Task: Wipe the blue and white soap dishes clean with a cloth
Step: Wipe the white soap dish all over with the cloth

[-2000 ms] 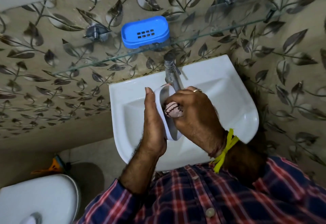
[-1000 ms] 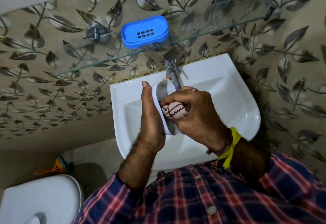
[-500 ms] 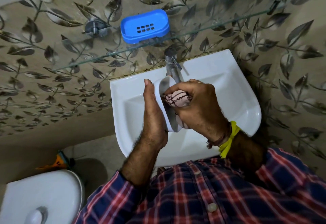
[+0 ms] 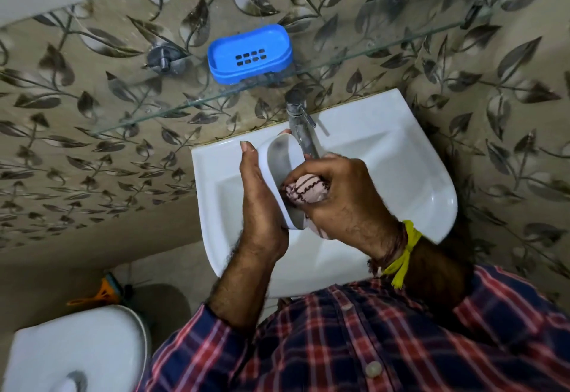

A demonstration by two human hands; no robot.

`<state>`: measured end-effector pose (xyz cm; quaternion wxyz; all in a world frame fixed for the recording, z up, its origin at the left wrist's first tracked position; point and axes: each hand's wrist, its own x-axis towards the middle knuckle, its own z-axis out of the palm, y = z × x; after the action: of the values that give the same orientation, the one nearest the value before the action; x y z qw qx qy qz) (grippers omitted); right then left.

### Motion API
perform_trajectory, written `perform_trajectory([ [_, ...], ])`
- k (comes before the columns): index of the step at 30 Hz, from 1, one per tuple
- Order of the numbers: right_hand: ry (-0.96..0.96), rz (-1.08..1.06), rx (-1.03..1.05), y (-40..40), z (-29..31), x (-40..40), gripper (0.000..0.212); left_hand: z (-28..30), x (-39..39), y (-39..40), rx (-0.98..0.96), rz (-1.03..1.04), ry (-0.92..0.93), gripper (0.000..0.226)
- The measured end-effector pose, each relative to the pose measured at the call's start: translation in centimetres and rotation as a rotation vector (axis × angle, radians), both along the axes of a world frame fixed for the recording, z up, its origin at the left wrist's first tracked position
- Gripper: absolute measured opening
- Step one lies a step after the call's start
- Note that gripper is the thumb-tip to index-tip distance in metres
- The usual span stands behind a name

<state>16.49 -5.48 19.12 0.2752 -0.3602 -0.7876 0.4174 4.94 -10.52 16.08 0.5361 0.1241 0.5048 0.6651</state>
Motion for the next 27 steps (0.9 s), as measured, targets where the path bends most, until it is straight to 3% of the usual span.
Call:
perform_trajectory([
  [3, 0.069, 0.068, -0.021, 0.5, 0.2, -0.2, 0.025, 0.0, -0.1, 0.1, 0.000, -0.009, -0.019, 0.076],
  [6, -0.030, 0.193, -0.045, 0.2, 0.1, 0.3, 0.027, 0.1, -0.4, 0.0, 0.014, -0.019, -0.031, 0.075],
  [10, -0.048, 0.077, -0.054, -0.1, 0.0, 0.0, 0.031, 0.4, -0.5, -0.1, 0.006, -0.005, -0.013, 0.076],
  [14, -0.168, 0.231, 0.047, -0.4, 0.2, 0.3, 0.023, 0.7, -0.7, -0.2, 0.026, 0.032, -0.023, 0.073],
  [18, -0.255, 0.081, 0.137, -0.3, 0.7, 0.0, 0.022, 0.7, -0.5, -0.1, -0.015, 0.019, -0.016, 0.074],
  [21, -0.285, 0.244, 0.133, 0.0, 0.7, 0.1, 0.024, 1.0, -1.0, -0.1, -0.014, 0.006, -0.020, 0.076],
  [24, -0.442, 0.108, 0.344, -0.7, 0.8, 0.1, 0.022, 1.0, -0.7, 0.1, -0.040, 0.001, 0.008, 0.080],
  [27, -0.343, -0.069, 0.419, -1.1, 0.5, -0.7, 0.017, 0.8, -0.1, 0.2, -0.033, -0.022, 0.022, 0.072],
])
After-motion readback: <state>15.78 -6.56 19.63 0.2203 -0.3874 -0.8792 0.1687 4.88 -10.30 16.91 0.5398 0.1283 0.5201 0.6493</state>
